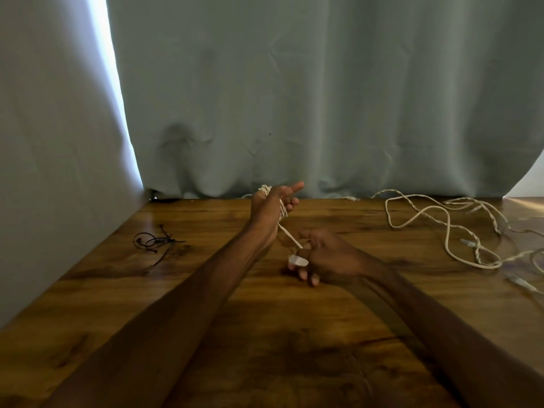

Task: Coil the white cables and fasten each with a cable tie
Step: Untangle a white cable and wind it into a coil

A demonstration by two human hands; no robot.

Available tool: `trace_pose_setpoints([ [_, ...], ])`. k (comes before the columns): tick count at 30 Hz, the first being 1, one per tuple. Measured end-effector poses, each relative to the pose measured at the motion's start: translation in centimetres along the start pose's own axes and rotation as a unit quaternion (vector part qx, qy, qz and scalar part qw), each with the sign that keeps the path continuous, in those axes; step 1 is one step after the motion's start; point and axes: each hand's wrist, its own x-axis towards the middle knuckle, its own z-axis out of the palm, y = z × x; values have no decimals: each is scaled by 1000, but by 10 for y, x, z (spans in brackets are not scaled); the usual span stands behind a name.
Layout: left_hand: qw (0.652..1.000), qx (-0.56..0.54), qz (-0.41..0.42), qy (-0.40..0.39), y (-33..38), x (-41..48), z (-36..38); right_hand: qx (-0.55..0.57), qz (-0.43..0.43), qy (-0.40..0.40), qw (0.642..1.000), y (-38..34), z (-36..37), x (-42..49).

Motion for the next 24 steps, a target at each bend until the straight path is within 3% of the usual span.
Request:
trace_pose_setpoints([
  [3,998,38,34,26,1,3,-6,76,-5,4,997,-8,4,-2],
  [6,996,73,51,26,0,4,-7,60,-53,3,997,-11,6,-4],
  [10,993,100,58,-8,-1,3,-7,99,-73,20,992,-17,-5,-6],
  [15,980,185,43,-62,-1,-7,-5,131,-114,-26,984,-22,-26,-9],
  [18,948,279,60,-139,-7,-15,-8,78,-147,36,985,-20,-31,-8],
  [21,927,293,27,-233,-10,-23,-5,84,-174,98,976,-22,-40,-9],
  [24,926,275,-24,-259,-7,-30,5,85,-176,157,968,-21,-53,-8],
])
